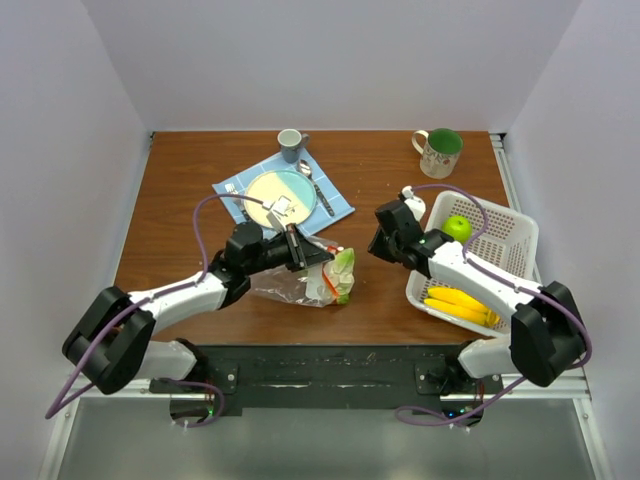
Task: Place the food in the zip-top bag and seal the zipper
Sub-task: Place the fake vegetable in the zipper food storage bag.
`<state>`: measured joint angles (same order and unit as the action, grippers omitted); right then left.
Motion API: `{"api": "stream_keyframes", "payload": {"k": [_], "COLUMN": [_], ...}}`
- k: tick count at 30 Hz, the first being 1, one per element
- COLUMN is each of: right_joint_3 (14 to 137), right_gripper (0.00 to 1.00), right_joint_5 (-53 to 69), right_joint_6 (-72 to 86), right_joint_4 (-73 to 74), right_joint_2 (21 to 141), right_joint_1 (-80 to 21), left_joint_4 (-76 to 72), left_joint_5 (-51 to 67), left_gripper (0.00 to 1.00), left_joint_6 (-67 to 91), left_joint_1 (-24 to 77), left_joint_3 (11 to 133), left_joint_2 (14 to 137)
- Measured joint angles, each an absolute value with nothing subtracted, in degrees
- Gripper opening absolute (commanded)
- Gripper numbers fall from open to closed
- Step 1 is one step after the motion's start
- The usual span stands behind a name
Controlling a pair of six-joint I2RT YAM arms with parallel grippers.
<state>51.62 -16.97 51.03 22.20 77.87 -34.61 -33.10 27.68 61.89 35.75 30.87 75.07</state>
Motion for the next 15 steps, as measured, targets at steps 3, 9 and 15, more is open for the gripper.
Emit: {"api": "stream_keyframes", "payload": {"k": [3, 9, 15], "right_joint_3": [49.8, 49.5, 49.5], "right_gripper": [0.21, 0.25, 0.43], "right_joint_5": [-14.7, -12.4, -12.0], "right_joint_6": [49.5, 47.4, 47.0], "right_joint_4": [19.7, 17.8, 17.5], "right_joint_2": [77.9, 77.9, 78.3], "right_joint_1": [-34.6, -34.6, -34.6], "left_joint_4": [-32.8, -31.9, -31.6], "left_joint_5": [28.1, 28.5, 29.0], "left_gripper": [0.0, 0.0, 0.0], "left_joint_6": [62.0, 62.8, 64.6], "left_joint_1": [35.7, 35.7, 35.7], "left_joint_3": [31.4, 32.6, 36.4], "left_joint_2": [74.3, 72.2, 70.8]}}
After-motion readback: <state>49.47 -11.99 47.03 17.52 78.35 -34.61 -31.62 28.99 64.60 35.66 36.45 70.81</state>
